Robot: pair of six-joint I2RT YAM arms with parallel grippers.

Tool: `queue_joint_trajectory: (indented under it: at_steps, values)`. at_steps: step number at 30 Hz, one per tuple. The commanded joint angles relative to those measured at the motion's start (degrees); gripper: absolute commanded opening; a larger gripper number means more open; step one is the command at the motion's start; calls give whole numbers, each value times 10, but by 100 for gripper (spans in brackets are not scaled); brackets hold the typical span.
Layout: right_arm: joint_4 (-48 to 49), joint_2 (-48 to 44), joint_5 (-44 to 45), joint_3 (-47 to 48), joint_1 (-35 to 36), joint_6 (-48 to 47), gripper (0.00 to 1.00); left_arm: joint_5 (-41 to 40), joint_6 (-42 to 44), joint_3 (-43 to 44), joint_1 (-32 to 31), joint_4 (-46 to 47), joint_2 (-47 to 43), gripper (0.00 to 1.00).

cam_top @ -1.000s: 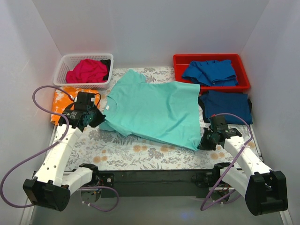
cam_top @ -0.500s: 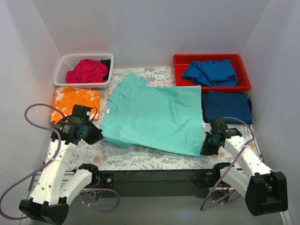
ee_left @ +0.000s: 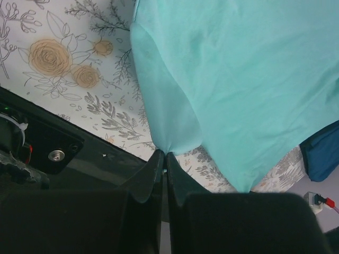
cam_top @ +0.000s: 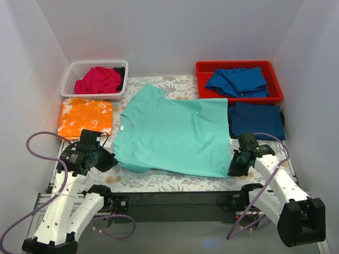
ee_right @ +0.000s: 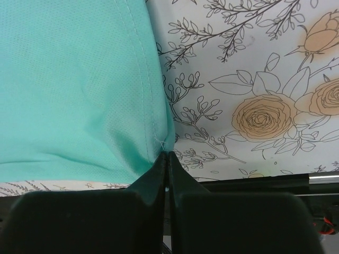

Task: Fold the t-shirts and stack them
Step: Flatten out the tshirt, then fold the flattened tshirt in 1/3 of the way

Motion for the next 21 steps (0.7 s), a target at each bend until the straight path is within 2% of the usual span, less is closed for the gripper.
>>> queue_joint_trajectory:
  at_steps: [1,4,8,14,21]
  values:
    - [-21,-10,9,14,0,13,1,30,-23,-36,0,-34,-14,0]
    - [-20,-5,11,21,0,10,1,26,-15,-75,0,-33,-15,0]
    - [-5,6,18,42,-1,1,1,12,17,-81,0,-6,-2,0]
    - [26,31,34,80,0,-16,1,-88,104,-23,0,82,74,0]
    - [86,80,50,124,0,-44,1,-145,153,44,0,190,173,0]
